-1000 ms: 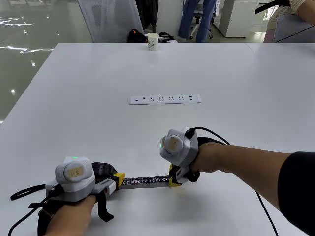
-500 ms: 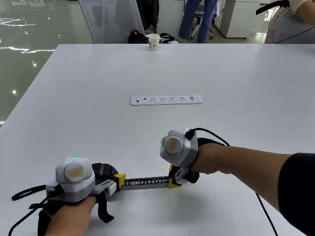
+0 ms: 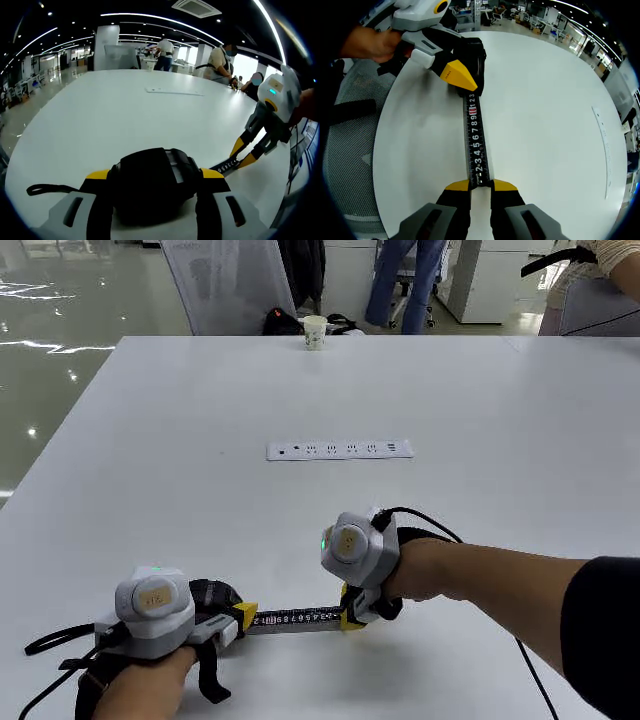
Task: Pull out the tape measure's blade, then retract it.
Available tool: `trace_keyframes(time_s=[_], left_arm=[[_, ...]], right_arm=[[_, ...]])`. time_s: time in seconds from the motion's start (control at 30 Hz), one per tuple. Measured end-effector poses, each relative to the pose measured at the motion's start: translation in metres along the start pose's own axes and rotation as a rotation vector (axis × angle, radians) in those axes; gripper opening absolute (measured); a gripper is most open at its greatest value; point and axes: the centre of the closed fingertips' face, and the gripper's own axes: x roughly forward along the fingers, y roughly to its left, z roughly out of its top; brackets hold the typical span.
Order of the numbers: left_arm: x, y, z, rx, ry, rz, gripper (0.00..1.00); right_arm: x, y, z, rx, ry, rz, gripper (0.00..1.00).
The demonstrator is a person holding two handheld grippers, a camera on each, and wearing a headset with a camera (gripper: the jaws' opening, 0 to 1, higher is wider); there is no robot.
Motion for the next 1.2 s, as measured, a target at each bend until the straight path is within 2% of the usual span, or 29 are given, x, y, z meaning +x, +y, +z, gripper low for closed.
trace_keyframes(time_s=[1.2], left_arm=[[0.000,0.001,-0.001,-0.024,0.004,-0.019,0.62]], right_arm=[[0.006,0.002,0.017,0.008,-0.046,0.000,0.11]])
